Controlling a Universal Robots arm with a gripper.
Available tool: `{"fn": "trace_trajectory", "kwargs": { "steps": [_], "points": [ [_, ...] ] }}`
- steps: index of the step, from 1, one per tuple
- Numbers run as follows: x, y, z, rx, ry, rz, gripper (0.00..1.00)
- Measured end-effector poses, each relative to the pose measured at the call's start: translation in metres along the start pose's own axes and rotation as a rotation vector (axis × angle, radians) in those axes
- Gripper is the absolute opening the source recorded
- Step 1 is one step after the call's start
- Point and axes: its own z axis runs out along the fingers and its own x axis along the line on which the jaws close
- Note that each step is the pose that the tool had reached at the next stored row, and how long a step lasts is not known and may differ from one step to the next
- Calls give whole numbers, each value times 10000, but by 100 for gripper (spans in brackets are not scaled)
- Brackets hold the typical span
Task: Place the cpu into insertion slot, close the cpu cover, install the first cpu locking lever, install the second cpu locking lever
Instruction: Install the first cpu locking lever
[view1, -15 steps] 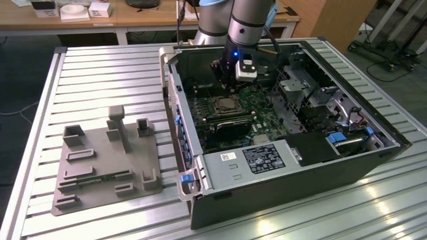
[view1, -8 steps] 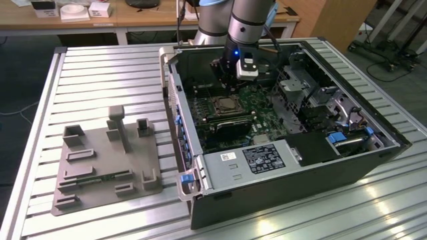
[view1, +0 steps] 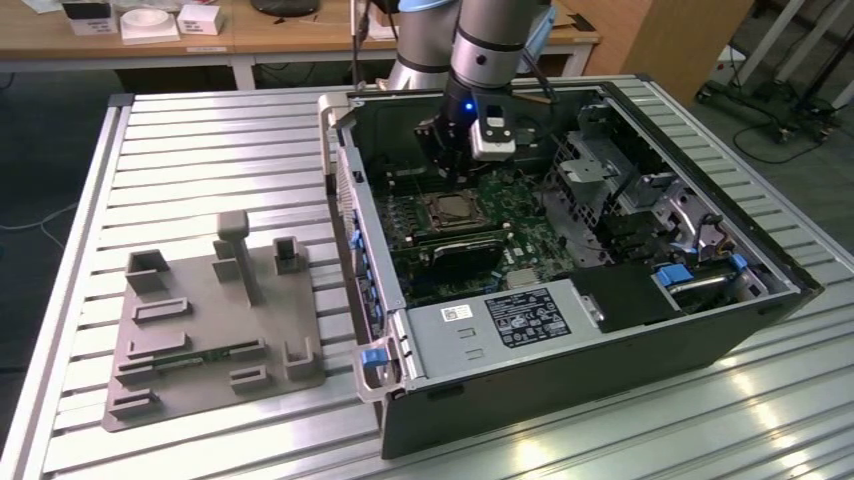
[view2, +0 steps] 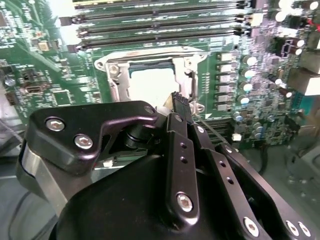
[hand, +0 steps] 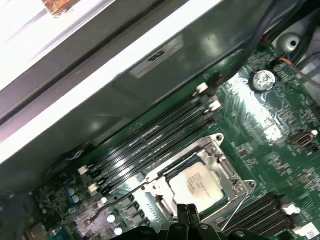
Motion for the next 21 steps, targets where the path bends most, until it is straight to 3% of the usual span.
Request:
{"fn": "trace_trajectory", "kwargs": {
  "steps": [6,21],
  "points": [
    [68,-46,5,-74,-108,-66,10],
    [68,-47,4,-74,-108,-69,10]
  ]
}}
